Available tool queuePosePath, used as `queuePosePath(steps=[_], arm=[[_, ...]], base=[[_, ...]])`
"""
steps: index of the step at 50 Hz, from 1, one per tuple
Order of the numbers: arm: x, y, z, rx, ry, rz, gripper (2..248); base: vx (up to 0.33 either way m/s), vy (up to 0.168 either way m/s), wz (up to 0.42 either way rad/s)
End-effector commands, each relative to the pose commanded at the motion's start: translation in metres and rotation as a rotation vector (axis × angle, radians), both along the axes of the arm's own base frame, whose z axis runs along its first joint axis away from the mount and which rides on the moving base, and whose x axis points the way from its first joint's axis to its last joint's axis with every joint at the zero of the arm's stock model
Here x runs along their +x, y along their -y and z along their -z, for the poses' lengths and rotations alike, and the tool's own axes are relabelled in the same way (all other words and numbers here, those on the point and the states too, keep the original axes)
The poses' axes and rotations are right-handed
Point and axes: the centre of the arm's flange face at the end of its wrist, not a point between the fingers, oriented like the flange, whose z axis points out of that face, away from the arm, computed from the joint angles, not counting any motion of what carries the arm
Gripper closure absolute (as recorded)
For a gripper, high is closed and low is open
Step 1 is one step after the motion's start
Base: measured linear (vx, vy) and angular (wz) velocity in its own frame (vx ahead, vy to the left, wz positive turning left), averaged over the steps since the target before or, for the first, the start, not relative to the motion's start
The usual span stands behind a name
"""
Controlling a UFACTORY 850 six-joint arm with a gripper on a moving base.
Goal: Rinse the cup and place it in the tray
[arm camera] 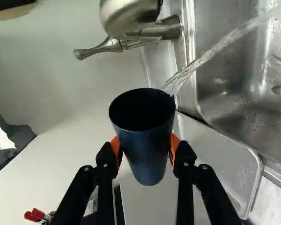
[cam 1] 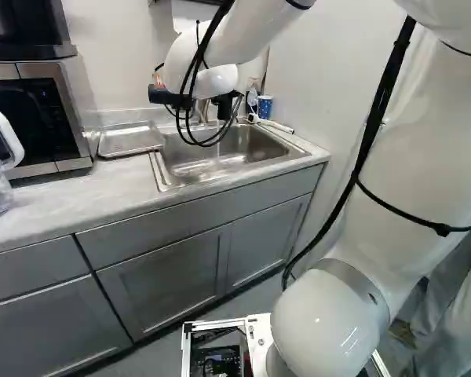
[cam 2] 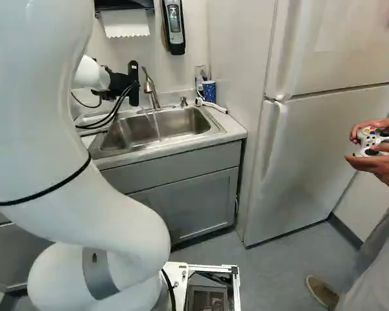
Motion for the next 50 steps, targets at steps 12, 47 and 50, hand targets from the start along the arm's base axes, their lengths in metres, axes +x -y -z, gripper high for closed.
queuePosePath(steps=[12, 47, 50], arm=[[0.0, 0.0, 0.0, 0.0, 0.0, 0.0, 129], [0.0, 0.0, 0.0, -0.092, 0.043, -0.031, 129], [0.0, 0.0, 0.0, -0.12, 0.056, -0.04, 129]], base=[[0.0, 0.0, 0.0], [0.0, 0.0, 0.0], [0.0, 0.0, 0.0]])
